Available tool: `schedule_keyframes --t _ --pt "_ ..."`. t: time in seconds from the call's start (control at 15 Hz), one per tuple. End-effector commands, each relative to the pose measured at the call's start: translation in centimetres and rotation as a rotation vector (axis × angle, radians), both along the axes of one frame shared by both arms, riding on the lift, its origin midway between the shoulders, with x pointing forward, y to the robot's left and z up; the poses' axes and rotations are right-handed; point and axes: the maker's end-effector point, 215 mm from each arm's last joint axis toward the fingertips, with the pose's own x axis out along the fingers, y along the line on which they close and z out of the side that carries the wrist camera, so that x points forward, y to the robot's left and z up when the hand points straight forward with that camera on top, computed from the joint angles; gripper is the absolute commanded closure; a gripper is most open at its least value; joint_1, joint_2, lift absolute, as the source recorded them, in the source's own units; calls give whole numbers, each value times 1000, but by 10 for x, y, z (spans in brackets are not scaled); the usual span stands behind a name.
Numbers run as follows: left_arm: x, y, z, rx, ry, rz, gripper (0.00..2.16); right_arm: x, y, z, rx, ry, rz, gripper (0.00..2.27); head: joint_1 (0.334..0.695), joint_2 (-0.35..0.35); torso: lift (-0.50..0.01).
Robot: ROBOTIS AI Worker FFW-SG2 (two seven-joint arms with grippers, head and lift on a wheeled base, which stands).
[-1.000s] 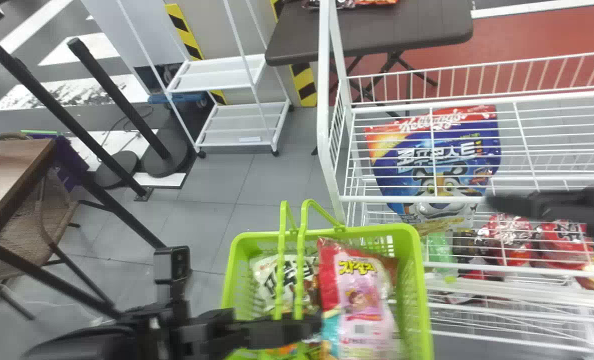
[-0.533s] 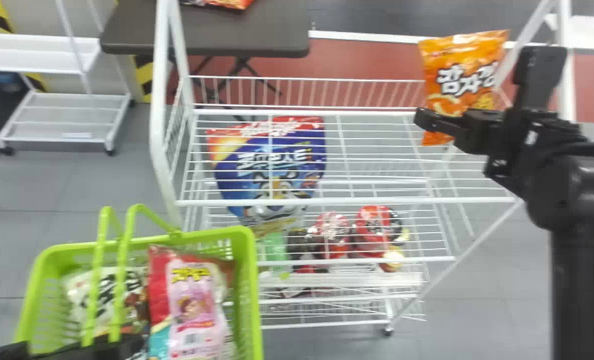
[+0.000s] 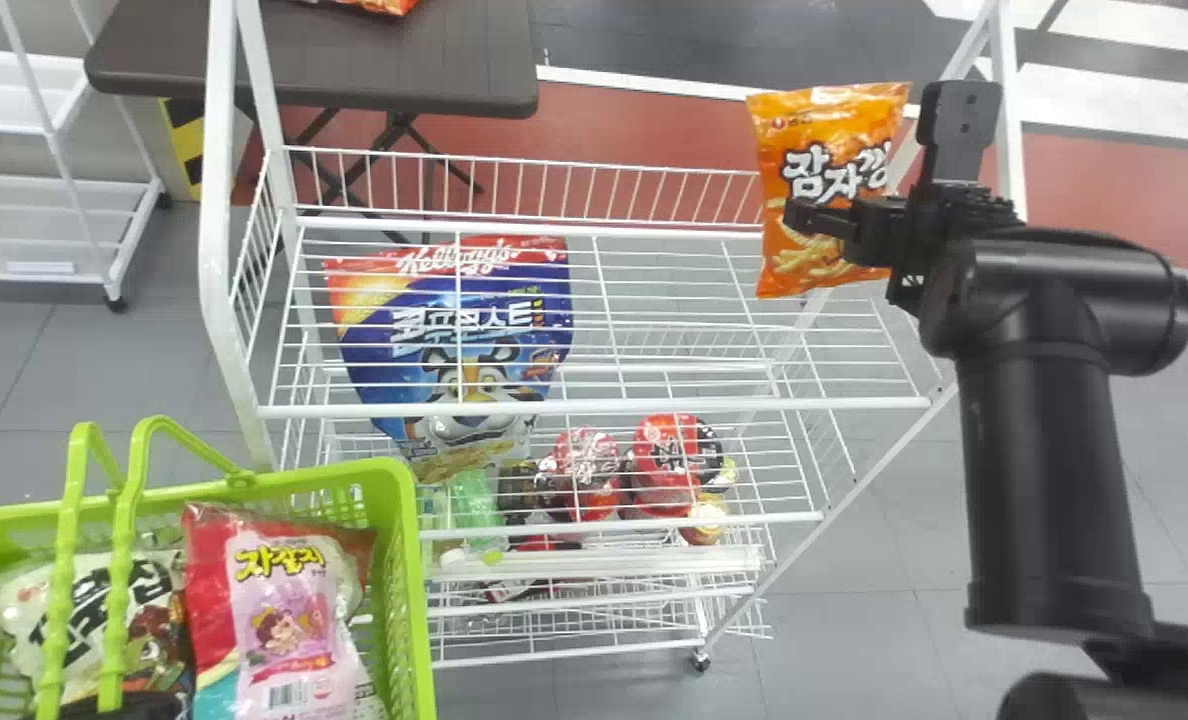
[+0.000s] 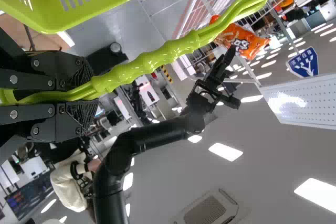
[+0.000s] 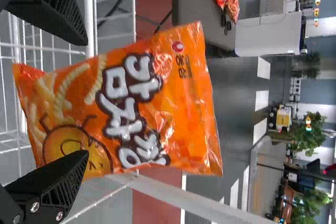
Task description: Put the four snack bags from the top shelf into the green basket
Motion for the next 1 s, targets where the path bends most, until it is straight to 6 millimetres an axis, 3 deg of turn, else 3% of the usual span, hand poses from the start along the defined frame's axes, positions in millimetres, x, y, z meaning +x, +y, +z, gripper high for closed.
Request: schedule_keyframes --t 0.0,0.2,0.27,0.33,0.47,0.53,0.6,0.93 --pt "-1 0 2 -8 -8 -3 2148 12 -5 -11 -28 53 -8 83 695 -217 0" --pt "0 -1 0 -8 -13 0 2148 30 5 -23 -55 60 25 164 695 -219 0" --pt "0 0 -1 -10 -12 3 2148 31 8 -30 -53 79 30 390 695 -214 0" --pt "1 1 -2 -7 -15 7 2148 32 8 -34 -56 93 31 694 695 -209 0" --pt "1 2 -4 -5 -20 10 2148 31 8 -38 -47 105 29 1905 695 -203 0" --pt "1 2 -4 -6 -20 11 2148 27 7 -43 -42 110 22 2246 695 -202 0" --pt "1 2 -4 -6 -22 11 2148 22 7 -48 -32 107 17 2246 695 -201 0" --pt "1 3 -4 -4 -19 12 2148 -5 18 -16 46 -12 20 2246 695 -200 0"
